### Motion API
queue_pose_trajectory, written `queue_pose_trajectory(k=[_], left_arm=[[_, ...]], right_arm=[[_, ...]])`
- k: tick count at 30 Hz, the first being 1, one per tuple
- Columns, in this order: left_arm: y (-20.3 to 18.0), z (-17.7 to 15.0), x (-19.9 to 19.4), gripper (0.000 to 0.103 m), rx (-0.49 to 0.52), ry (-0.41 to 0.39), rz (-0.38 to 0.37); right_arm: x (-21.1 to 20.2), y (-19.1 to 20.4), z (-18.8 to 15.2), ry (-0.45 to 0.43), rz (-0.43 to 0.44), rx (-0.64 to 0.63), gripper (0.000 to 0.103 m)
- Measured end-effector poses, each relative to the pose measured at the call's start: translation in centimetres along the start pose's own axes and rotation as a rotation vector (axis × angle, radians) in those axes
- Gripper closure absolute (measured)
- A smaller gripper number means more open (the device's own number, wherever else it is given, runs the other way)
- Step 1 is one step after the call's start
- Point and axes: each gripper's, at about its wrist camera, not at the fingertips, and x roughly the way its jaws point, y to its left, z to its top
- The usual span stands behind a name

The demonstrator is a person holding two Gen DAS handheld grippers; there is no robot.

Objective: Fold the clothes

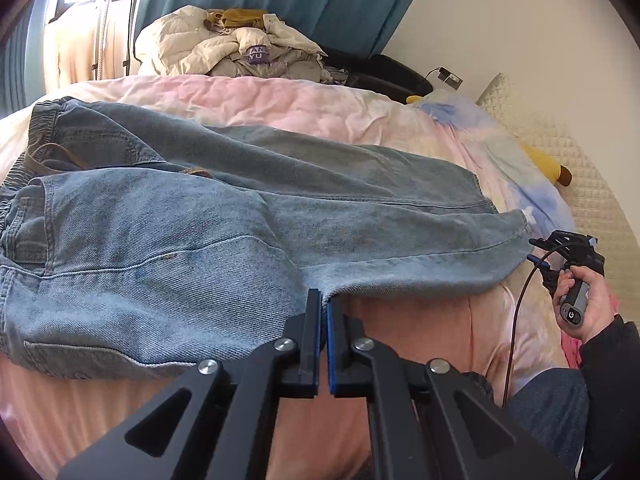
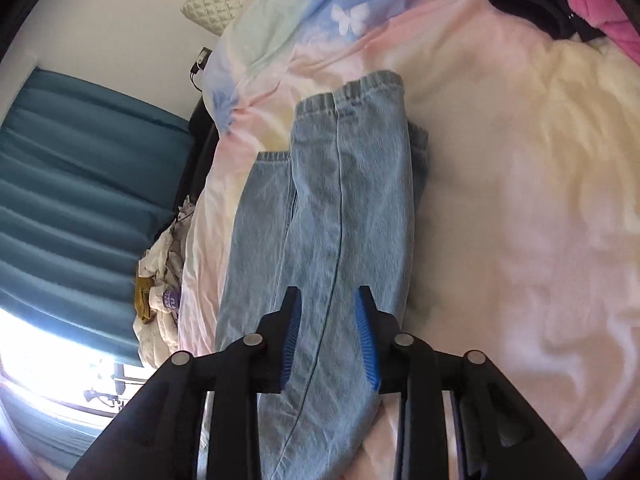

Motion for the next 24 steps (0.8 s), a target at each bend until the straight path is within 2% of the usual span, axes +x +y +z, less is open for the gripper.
queue_pose_trajectory(k=[3, 7, 9, 13, 15, 17, 19, 21, 22, 24], left_arm=[[0.4, 0.3, 0.2, 0.101, -0.022, -0.002, -0.016], [1.0, 0.9, 0.3, 0.101, -0.053, -0.010, -0.037], [1.2, 1.2, 0.6, 0.101, -0.063, -0.011, -0.041], [1.7, 1.8, 1.3, 0.101, -0.089, -0.008, -0.046], [1.9, 2.0, 1.6, 0.101, -0.103, -0.004, -0.048], [2.0, 2.0, 1.8, 0.101, -0.111, -0.002, -0.046], [1.9, 2.0, 1.7, 0.101, -0.112, -0.005, -0.048], [1.8, 2.0, 1.4, 0.101, -0.111, -0.019, -0.056], [1.9, 2.0, 1.1, 0.101, -0.116, -0.028, -0.064], [2.1, 2.1, 0.5, 0.101, -0.128, -0.048, -0.080]], right_arm=[[0.7, -1.2, 2.5, -0.015, -0.033, -0.027, 0.062], [1.7, -3.4, 5.5, -0.037, -0.065, -0.051, 0.061], [2.3, -4.1, 6.6, -0.027, -0.024, -0.062, 0.057], [3.4, -3.8, 8.2, -0.042, 0.053, -0.093, 0.057], [3.9, -3.2, 8.7, -0.063, 0.056, -0.105, 0.057], [4.6, -2.7, 9.4, -0.074, 0.017, -0.096, 0.064], [5.3, -2.4, 10.1, -0.059, -0.025, -0.078, 0.083], [5.7, -1.4, 10.7, -0.033, -0.055, -0.102, 0.096], [5.6, -0.5, 11.0, -0.027, -0.066, -0.134, 0.100], [4.9, 1.7, 11.7, -0.026, -0.055, -0.211, 0.101]])
